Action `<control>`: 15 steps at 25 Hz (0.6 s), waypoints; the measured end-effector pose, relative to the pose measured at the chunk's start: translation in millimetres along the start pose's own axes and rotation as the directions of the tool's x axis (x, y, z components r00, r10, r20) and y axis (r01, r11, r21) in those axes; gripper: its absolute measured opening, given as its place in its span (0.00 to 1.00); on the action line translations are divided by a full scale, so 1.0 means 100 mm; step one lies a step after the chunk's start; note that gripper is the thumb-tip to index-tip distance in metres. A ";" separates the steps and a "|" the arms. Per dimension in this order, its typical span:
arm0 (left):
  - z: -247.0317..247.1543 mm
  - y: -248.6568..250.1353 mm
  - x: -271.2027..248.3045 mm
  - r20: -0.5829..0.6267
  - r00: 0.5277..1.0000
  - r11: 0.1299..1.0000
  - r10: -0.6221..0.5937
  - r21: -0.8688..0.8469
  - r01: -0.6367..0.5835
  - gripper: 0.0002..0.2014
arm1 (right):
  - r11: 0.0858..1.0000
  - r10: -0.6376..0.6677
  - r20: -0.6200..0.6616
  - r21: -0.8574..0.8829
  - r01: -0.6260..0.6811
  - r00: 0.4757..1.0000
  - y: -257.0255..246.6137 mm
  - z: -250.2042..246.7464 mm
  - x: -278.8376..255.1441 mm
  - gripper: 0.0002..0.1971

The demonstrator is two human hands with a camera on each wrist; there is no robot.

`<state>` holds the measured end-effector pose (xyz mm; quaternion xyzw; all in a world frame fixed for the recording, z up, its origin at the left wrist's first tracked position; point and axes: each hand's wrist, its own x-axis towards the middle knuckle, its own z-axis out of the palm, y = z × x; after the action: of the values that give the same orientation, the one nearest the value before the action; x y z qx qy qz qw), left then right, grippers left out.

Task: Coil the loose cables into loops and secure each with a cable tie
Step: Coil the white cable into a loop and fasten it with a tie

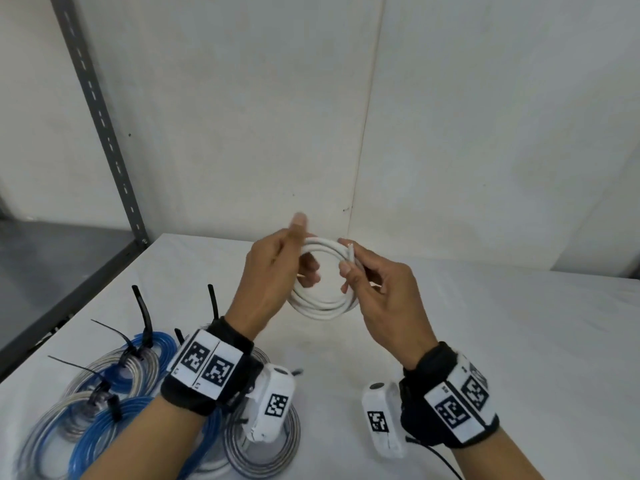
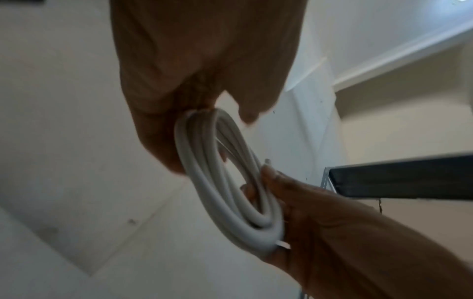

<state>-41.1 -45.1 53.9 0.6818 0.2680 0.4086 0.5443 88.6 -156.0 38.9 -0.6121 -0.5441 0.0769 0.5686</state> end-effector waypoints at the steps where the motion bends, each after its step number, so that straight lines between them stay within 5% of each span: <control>1: -0.02 0.02 -0.02 0.058 0.998 0.994 0.011 0.105 -0.017 0.29 | 0.998 -0.028 0.050 -0.052 0.031 0.998 -0.01 0.00 0.00 0.14; 4: 0.06 0.00 -0.07 0.132 0.990 0.998 -0.052 0.032 0.049 0.30 | 0.981 -0.124 0.072 -0.139 0.133 0.990 -0.01 0.02 -0.02 0.16; 9: 0.12 -0.12 -0.04 0.050 0.996 0.997 -0.073 0.018 0.072 0.28 | 0.932 -0.184 0.053 -0.307 0.191 0.982 0.08 0.04 -0.04 0.21; 15: 0.14 -0.05 -0.09 0.072 0.994 0.992 -0.088 0.093 0.081 0.40 | 0.830 -0.137 0.201 -0.512 0.223 0.970 0.05 0.02 -0.06 0.26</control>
<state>-33.3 -58.2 46.1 0.7089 0.2937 0.3465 0.5395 88.1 -158.3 31.2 -0.6831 -0.6421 -0.0830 0.3379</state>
